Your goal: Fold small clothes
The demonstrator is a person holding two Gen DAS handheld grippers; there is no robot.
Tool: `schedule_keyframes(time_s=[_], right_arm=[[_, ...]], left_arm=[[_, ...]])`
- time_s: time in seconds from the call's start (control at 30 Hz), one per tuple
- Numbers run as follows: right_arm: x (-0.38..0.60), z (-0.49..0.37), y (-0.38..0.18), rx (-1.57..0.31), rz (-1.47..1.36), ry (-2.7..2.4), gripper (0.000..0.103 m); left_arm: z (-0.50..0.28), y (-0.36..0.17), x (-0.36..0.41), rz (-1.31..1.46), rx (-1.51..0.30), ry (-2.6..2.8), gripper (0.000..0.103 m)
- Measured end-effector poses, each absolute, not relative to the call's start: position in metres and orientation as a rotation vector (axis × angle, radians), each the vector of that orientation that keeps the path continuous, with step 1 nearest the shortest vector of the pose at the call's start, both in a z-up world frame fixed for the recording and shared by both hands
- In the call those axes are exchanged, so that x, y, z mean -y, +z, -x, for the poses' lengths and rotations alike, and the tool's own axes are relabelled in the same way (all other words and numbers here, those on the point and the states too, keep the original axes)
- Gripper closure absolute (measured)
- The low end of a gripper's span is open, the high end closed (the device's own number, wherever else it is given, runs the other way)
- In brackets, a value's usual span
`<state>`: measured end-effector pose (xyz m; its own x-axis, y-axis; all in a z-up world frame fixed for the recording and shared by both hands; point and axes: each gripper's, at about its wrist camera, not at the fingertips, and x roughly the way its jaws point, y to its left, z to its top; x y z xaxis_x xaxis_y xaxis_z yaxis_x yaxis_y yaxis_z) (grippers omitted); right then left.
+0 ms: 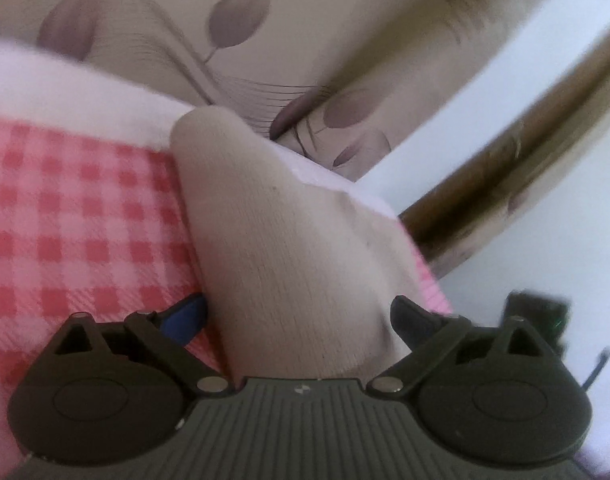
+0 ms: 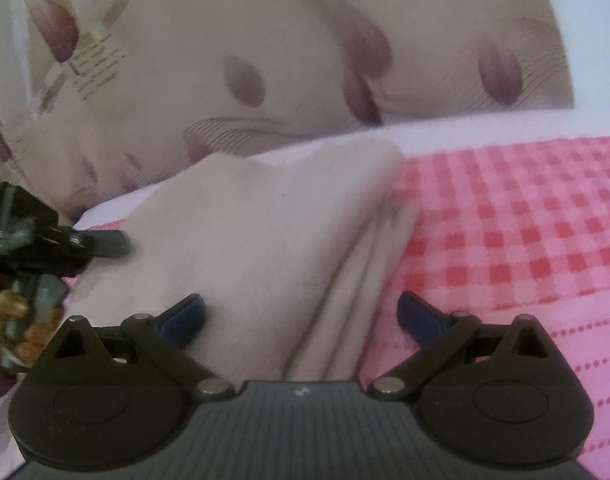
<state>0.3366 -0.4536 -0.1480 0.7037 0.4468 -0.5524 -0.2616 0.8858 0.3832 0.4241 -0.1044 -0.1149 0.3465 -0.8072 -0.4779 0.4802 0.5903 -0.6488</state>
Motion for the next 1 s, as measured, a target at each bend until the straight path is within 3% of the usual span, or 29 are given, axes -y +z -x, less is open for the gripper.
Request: schedule_keyframes(time_s=[0.1, 0.2, 1.0], right_arm=[[0.457, -0.336, -0.147, -0.703, -0.319, 0.437, 0.0], [0.461, -0.342, -0.146, -0.708, -0.355, 0.453, 0.0], [0.455, -0.354, -0.145, -0.686, -0.409, 0.445, 0.0]], left_arm=[[-0.423, -0.115, 0.118, 0.374, -0.841, -0.828, 0.023], [-0.421, -0.117, 0.124, 0.338, -0.8, -0.812, 0.027], [-0.411, -0.116, 0.134, 0.197, -0.714, -0.753, 0.02]])
